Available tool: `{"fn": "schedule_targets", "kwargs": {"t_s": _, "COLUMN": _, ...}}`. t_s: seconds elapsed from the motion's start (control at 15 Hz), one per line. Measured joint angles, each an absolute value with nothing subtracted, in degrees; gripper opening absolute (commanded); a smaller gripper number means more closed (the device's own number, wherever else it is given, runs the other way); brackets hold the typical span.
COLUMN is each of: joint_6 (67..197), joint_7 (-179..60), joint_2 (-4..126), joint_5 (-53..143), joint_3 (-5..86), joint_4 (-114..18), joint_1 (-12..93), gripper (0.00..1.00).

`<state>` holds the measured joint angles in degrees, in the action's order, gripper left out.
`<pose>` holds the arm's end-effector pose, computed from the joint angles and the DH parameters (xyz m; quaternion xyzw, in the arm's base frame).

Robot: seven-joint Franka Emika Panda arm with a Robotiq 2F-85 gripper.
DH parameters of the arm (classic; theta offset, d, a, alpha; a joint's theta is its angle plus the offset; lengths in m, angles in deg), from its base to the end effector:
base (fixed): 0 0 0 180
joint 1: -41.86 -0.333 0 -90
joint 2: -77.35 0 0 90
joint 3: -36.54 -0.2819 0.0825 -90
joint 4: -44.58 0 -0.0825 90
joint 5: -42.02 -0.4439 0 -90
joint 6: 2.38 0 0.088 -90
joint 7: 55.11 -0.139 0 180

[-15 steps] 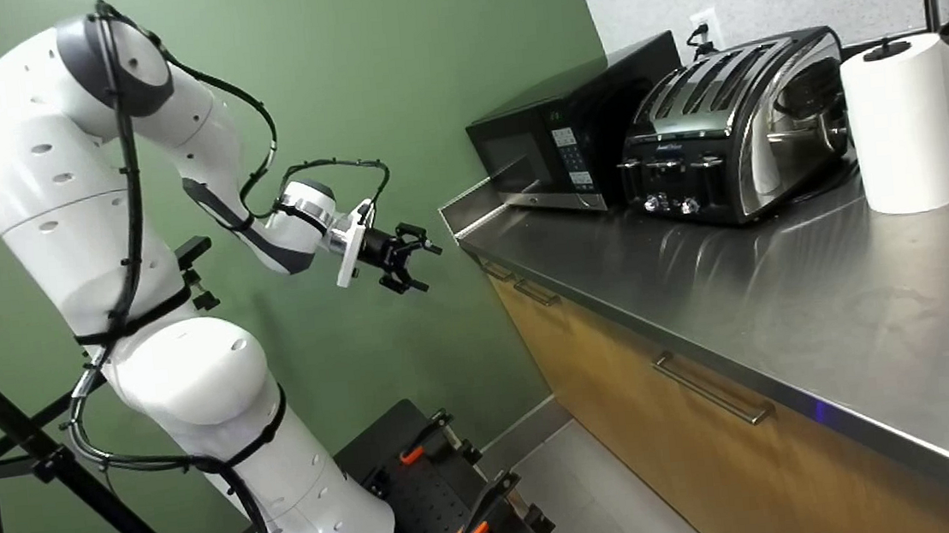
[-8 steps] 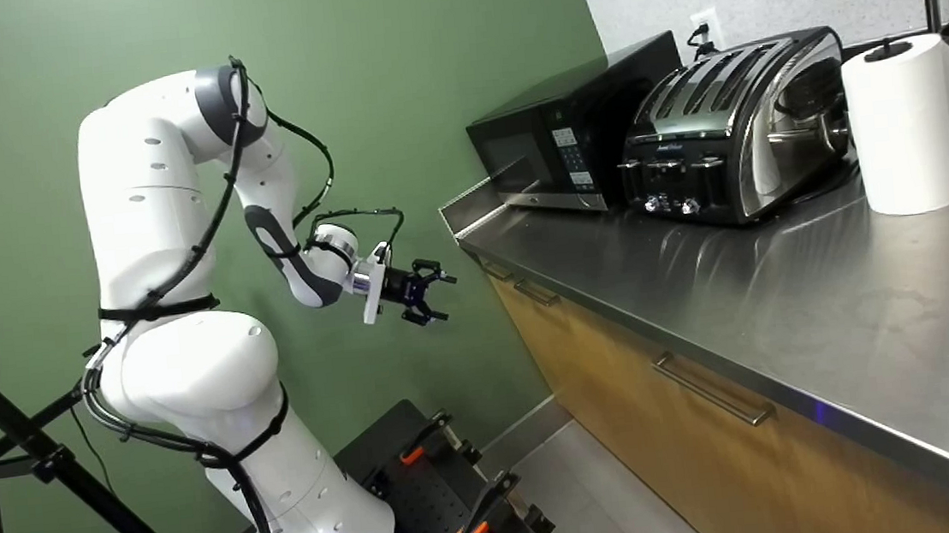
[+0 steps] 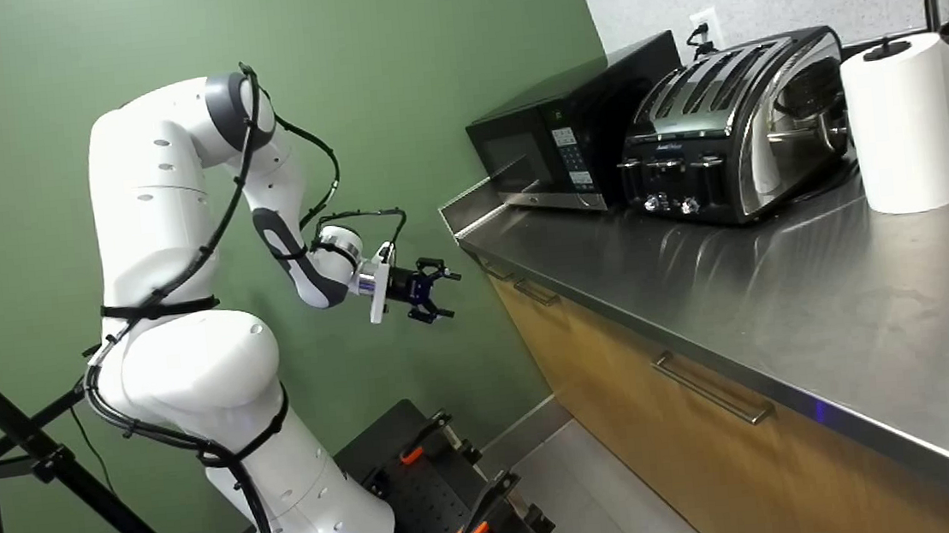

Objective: Open the bottom left cupboard door

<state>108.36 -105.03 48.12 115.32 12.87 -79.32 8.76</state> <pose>0.3433 0.4032 0.0556 0.7785 0.4443 0.1496 0.4172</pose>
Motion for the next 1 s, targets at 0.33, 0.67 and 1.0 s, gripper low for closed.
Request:
{"fn": "schedule_targets", "kwargs": {"t_s": 0.33, "joint_6": 105.4, "joint_7": -116.8, "joint_2": 40.0, "joint_5": 127.4, "joint_3": 16.5, "joint_4": -74.4, "joint_1": 4.4, "gripper": 1.0}}
{"fn": "schedule_targets", "kwargs": {"t_s": 0.67, "joint_6": 97.4, "joint_7": -125.2, "joint_2": 29.5, "joint_5": 141.2, "joint_3": 18.5, "joint_4": -67.4, "joint_1": 0.2, "gripper": 1.0}}
{"fn": "schedule_targets", "kwargs": {"t_s": 1.0, "joint_6": 95.3, "joint_7": -125.2, "joint_2": 26.6, "joint_5": 143.1, "joint_3": 18.1, "joint_4": -65.5, "joint_1": -0.3, "gripper": 1.0}}
